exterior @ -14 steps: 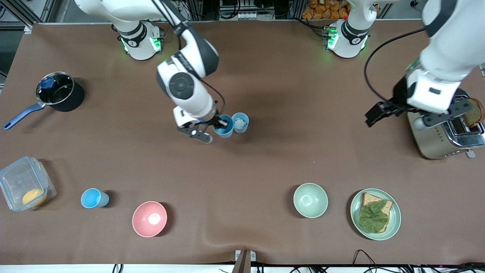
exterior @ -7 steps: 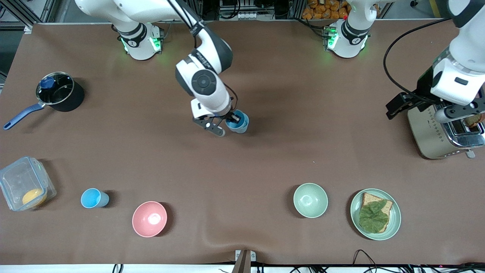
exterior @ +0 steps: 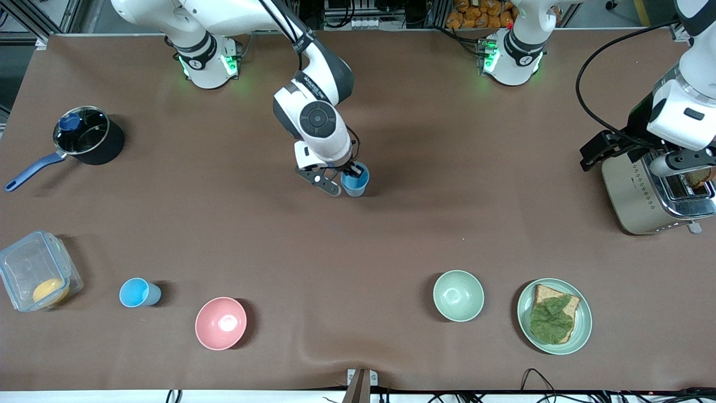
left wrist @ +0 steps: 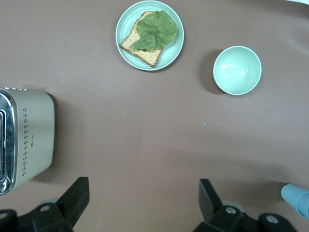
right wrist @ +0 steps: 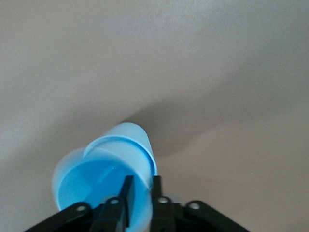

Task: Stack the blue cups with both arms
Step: 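Lower the right cup into the standing cup while the left gripper withdraws, then open the right gripper and lift it away from the stacked cups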

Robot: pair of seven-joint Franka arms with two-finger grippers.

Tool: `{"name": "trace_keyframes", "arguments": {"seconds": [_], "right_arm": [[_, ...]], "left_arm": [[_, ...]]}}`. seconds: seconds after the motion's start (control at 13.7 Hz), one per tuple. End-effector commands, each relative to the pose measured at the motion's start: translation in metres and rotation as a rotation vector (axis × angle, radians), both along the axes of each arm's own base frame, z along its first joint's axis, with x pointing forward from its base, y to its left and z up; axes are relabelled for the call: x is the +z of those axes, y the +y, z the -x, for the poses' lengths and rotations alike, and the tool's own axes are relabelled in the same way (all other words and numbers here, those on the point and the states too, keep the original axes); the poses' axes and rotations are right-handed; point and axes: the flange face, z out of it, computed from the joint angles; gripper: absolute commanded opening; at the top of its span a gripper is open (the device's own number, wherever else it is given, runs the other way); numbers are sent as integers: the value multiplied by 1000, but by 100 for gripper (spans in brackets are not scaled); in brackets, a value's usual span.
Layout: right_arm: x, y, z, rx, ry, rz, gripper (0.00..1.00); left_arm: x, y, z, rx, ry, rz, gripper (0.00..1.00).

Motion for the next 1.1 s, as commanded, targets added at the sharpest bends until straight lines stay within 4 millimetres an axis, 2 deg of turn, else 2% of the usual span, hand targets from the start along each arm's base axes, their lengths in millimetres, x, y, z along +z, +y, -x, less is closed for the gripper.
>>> {"name": "trace_keyframes", "arguments": {"seconds": [0.0, 0.15, 0.29, 0.44, 0.66, 0.8, 0.88, 1.02], "right_arm": [[17, -10, -18, -11, -16, -18, 100], [46, -53, -45, 94, -17, -32, 100], [71, -105, -67, 232, 15, -36, 100], [88, -167, -91, 306, 40, -52, 100], [128, -279, -114, 464, 63, -108, 100], [147, -361, -121, 487, 70, -145, 100], [160, -395, -120, 463, 56, -151, 100], [191, -442, -114, 455, -6, -151, 100]], "left_arm": [[3, 6, 1, -28, 4, -25, 100], [0, 3, 0, -27, 9, -24, 100], [-1, 3, 0, -33, 12, -24, 100], [-2, 3, -1, -40, 12, -24, 100], [0, 1, 0, -42, 9, -25, 100], [-1, 2, 1, -43, 16, -26, 100], [-1, 2, 1, -43, 18, -26, 100], [-1, 2, 1, -43, 18, -26, 100]]}}
